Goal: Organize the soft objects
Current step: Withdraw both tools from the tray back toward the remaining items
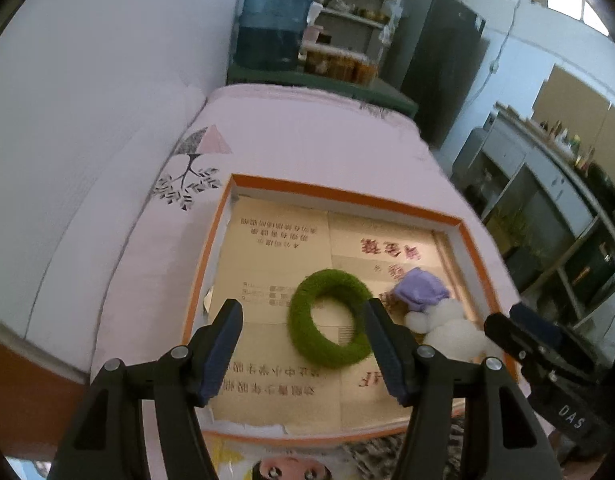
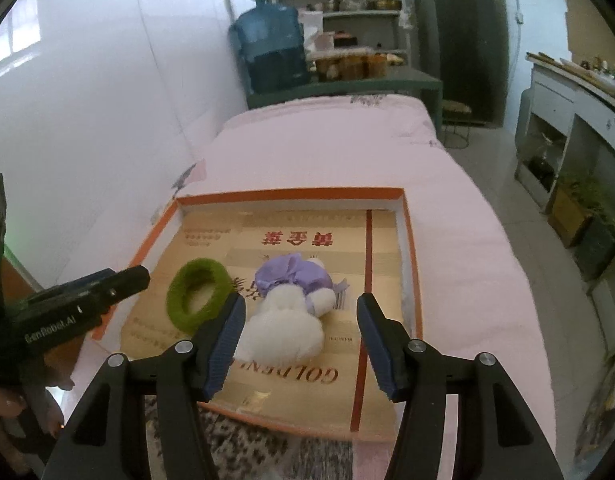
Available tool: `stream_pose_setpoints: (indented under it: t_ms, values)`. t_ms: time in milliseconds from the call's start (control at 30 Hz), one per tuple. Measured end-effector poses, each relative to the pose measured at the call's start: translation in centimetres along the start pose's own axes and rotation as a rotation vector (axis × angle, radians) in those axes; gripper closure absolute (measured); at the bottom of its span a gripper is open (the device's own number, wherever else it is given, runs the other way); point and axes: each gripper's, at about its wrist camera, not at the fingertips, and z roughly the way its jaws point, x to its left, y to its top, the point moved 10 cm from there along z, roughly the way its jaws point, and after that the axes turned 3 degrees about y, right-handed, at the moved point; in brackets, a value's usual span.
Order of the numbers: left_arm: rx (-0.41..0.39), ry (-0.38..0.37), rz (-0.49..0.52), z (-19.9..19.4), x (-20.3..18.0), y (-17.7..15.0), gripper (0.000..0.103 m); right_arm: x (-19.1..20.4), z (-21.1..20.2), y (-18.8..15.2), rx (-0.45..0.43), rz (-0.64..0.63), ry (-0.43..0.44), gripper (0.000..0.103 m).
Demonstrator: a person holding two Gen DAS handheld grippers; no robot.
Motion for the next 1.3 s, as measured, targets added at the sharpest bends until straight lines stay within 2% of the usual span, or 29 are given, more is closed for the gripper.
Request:
stream_pose_setpoints:
  t_ms: [67,200,433,733,833,933,1300]
  values:
    - [-0.032,-0.001,-0.001,-1.2,0.0,0.1,0.041,0.2,-1.0,-0.2,-0.012,0.007,0.006,0.043]
    - [-0.131,0.060,0.029,-4.2,0.2,0.2,0.041,0.5,-3.3,-0.9,-0.043,0.011,0.003,0.043]
    - [-0.211,0.060,0.074,-8.0,-0.8,-0.8,0.041,1.2,-6.8,-2.4,-0.081,0.019,0.005,0.043]
    - [-0.272,0.052,0.113,-12.5,-2.0,-2.5,0.041,2.9,-11.8,-4.2,-0.143,0.020,0.010,0.042]
    - [-0.291,0.053,0.124,-13.8,-2.2,-3.1,0.041,3.6,-13.1,-5.0,-0.151,0.023,0.017,0.032]
    - [-0.317,0.046,0.126,-15.3,-2.0,-3.9,0.041,4.8,-14.4,-6.2,-0.157,0.015,0.025,0.031]
    - [-0.350,0.065,0.123,-19.2,-0.8,-7.4,0.041,8.6,-16.1,-11.9,-0.115,0.019,0.037,0.030]
